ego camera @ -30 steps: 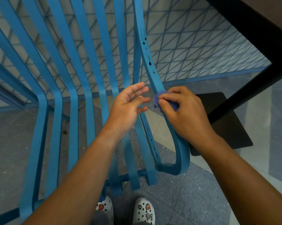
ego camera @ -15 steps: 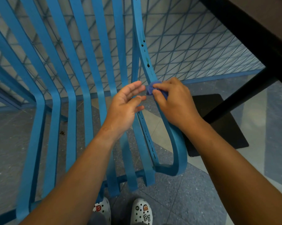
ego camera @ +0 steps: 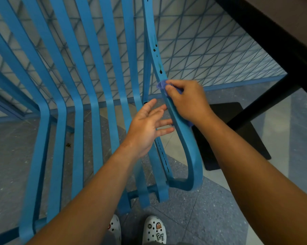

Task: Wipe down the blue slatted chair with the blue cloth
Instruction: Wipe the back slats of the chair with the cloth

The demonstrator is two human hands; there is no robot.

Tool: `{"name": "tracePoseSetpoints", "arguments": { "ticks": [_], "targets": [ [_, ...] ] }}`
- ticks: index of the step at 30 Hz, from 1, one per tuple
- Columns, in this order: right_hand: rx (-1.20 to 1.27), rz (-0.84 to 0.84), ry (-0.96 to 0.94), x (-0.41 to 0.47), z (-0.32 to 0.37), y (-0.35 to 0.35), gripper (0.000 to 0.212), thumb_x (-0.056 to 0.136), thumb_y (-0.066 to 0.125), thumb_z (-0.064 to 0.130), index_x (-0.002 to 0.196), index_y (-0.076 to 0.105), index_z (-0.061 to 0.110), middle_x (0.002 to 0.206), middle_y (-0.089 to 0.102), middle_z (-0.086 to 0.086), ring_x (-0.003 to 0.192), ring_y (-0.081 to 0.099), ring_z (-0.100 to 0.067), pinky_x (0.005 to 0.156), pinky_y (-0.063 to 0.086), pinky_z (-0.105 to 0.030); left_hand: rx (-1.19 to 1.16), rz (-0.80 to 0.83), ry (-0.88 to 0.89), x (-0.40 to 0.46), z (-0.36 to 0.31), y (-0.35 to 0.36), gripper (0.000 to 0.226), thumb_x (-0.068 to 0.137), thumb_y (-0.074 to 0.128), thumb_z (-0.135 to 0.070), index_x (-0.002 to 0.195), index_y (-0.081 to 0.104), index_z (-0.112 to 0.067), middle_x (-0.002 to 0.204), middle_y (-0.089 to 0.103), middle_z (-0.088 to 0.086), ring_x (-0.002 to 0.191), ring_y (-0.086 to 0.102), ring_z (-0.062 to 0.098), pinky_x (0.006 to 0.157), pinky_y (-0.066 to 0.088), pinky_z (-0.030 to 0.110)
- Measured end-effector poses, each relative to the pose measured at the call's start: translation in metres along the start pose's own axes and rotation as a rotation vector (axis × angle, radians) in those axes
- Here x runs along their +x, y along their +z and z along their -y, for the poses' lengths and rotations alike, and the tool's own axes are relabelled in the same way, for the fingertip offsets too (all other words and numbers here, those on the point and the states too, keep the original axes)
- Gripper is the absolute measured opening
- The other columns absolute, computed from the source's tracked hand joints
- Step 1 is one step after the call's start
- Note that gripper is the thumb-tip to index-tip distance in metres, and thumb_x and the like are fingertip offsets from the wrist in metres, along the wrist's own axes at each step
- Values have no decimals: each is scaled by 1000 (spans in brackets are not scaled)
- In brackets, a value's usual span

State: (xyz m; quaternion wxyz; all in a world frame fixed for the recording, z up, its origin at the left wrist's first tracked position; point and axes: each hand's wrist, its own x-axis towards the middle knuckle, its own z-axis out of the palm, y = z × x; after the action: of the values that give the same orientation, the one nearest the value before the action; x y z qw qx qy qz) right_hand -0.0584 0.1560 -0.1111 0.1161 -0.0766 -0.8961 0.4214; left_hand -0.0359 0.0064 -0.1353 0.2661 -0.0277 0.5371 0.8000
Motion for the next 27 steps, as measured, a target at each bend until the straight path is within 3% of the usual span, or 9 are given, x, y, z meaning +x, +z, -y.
{"name": "tracePoseSetpoints", "arguments": {
  "ticks": [5,9,13,17,21,25,27],
  "targets": [
    [-56,5,3,-37,-10,-10,26,99,59,33,121,73,29,109,72,18,103,63,6,87,48,-10,-44,6,-23,-4,-1,1,56,105,52,-14,157,31,-17,139,60,6,103,74,25,86,61,44],
    [12,9,19,-19,-7,-4,23,99,58,27,113,77,29,107,73,21,101,63,12,88,48,-8,-27,14,-41,-9,0,2,54,106,50,-15,156,32,-15,132,64,1,103,74,24,85,61,43],
    [67,-24,40,12,-4,10,24,97,57,26,107,79,27,102,75,20,99,65,11,93,52,-17,-1,10,-47,-11,-2,0,52,106,50,-19,156,33,-14,128,66,-2,102,74,23,86,61,44],
    [48,-16,39,7,-4,7,23,99,58,28,111,78,29,104,73,21,97,63,13,83,46,-4,2,16,-51,-9,-2,-3,51,107,50,-24,155,35,-14,135,64,3,106,73,26,86,61,44],
    [46,-11,49,-28,-10,-3,23,100,59,32,116,75,30,105,73,20,99,64,11,81,48,-6,-31,45,-54,-9,-2,-4,47,107,48,-25,152,39,-14,124,69,-2,105,73,26,86,61,43],
    [32,-24,33,-34,-12,-6,22,100,58,30,114,76,30,97,71,22,93,62,15,74,45,-2,-63,93,-54,-10,-1,-7,30,108,44,-28,136,48,-19,112,74,-8,106,73,25,89,59,45],
    [38,-31,35,-19,-9,-3,22,100,57,27,107,77,29,90,72,22,89,64,13,73,47,-4,-72,103,-62,-10,-2,-6,40,108,42,-31,144,42,-13,116,72,-6,106,73,25,86,60,43]
  ]
}}
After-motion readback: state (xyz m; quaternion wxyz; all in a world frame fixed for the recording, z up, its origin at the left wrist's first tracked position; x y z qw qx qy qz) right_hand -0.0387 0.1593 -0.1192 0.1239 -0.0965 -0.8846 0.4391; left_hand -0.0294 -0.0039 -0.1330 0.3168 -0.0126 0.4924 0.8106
